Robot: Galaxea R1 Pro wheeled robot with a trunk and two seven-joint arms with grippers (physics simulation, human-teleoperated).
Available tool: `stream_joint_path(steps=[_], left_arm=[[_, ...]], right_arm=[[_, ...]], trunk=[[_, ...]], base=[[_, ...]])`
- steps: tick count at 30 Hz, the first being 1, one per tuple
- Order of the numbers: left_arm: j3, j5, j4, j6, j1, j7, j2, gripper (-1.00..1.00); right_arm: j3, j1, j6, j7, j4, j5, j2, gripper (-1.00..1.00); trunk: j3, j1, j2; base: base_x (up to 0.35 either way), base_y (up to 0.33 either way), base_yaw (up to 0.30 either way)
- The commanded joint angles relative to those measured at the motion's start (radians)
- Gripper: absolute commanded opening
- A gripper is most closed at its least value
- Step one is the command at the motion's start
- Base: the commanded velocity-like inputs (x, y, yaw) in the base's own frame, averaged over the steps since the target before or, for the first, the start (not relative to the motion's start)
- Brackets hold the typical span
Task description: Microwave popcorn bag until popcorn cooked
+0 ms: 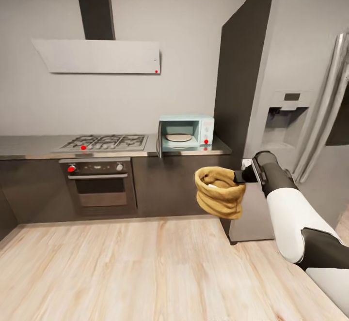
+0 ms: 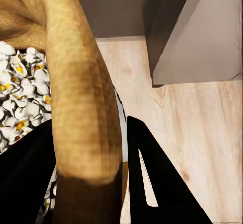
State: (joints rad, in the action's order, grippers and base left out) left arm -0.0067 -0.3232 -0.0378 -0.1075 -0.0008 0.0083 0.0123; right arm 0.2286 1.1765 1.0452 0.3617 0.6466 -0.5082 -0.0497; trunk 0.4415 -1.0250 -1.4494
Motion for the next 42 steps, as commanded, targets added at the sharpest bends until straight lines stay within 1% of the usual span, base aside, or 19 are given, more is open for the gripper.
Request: stream_joint_path(steps=[1, 12, 15, 29, 31, 32, 34, 37, 42], left_arm=[[-0.001, -0.004, -0.001, -0.002, 0.000, 0.001, 0.000, 1.00], [0.002, -0.011, 0.001, 0.004, 0.000, 0.002, 0.003, 1.00], [0.003, -0.015, 0.001, 0.006, 0.000, 0.002, 0.003, 1.00], [0.002, -0.015, 0.001, 0.005, 0.000, 0.002, 0.003, 1.00], [0.002, -0.014, 0.001, 0.005, 0.000, 0.002, 0.003, 1.00], [0.002, -0.014, 0.001, 0.005, 0.000, 0.002, 0.003, 1.00], [0.002, -0.014, 0.001, 0.005, 0.000, 0.002, 0.002, 1.00], [0.002, -0.014, 0.001, 0.005, 0.000, 0.002, 0.002, 1.00], [0.001, -0.008, 0.001, 0.003, 0.000, 0.002, 0.003, 1.00]], right_arm=[[0.003, 0.000, 0.002, 0.009, 0.001, -0.010, 0.001, -1.00], [0.003, 0.001, 0.002, 0.011, 0.005, -0.008, 0.001, -1.00], [0.002, 0.000, 0.002, 0.021, 0.013, -0.006, 0.001, -1.00], [0.002, 0.001, 0.002, 0.037, 0.016, -0.006, 0.001, -1.00], [0.001, 0.000, 0.002, 0.037, 0.050, -0.006, 0.001, -1.00], [-0.001, 0.000, 0.002, 0.036, 0.118, -0.006, 0.008, -1.00], [0.000, 0.000, 0.002, 0.049, 0.125, -0.006, 0.016, -1.00], [-0.003, 0.000, 0.002, 0.088, 0.128, -0.006, 0.024, -1.00], [-0.005, 0.000, 0.002, 0.101, 0.167, -0.007, 0.027, -1.00]], trunk=[[0.001, 0.000, -0.001], [0.001, 0.000, -0.001], [0.001, 0.000, -0.001], [0.001, 0.000, -0.001], [0.001, 0.000, -0.001], [0.001, 0.000, -0.001], [0.001, 0.000, -0.001], [0.001, 0.000, -0.001], [0.001, 0.000, -0.001]], base=[[0.067, -0.063, -0.242], [0.178, -0.205, -0.028], [0.239, -0.200, 0.000], [0.242, -0.198, 0.000], [0.242, -0.198, 0.000], [0.242, -0.198, 0.000], [0.242, -0.198, 0.000], [0.242, -0.198, 0.000], [0.190, -0.131, 0.000]])
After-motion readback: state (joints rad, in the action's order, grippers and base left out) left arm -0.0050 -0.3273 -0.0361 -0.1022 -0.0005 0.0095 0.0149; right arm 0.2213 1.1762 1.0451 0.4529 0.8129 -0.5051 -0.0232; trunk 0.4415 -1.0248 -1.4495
